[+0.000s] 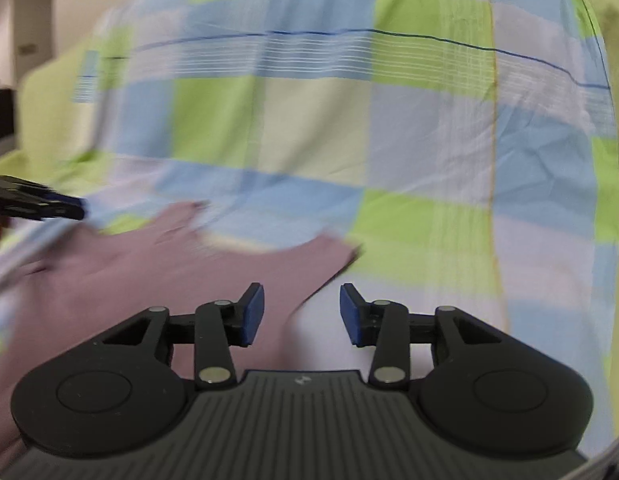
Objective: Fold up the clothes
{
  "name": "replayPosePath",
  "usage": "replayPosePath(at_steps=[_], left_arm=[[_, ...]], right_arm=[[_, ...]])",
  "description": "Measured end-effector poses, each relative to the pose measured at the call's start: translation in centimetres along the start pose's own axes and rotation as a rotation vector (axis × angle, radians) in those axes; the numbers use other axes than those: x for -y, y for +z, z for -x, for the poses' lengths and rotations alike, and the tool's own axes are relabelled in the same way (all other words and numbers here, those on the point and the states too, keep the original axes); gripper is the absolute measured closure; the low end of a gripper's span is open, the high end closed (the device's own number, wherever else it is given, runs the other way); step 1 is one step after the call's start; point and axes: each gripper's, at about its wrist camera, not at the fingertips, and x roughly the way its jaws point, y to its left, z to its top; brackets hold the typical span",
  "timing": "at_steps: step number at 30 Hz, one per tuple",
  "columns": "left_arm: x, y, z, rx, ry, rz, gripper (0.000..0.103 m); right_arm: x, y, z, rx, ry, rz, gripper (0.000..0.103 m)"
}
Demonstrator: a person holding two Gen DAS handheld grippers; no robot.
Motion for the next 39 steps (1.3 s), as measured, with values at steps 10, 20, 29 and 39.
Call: replayPosePath(at_steps=[10,20,29,39], left_arm=[[13.8,-9.8,7.0,-0.098,-0.117,-0.261,0.044],[18.8,-11.4,5.7,-0.136,-0.09,-0.424,0.04],[14.6,-10.5,7.1,-0.129,-0.039,-0.233,0.096],[10.9,-12.7,14.9,-0.157,-0.038,-0.014,0.1]], right_arm=[[-8.8,-9.9,11.5,-0.085,0.093,-0.088,0.048],[-11.4,-11.3,10.6,-0.028,0.039,-0.144,0.048],[-11.8,-10.7,9.2,-0.092,-0.061,-0.048,0.102],[-14.3,-10.7,18.0,-0.155,-0.267,0.045,0.103]])
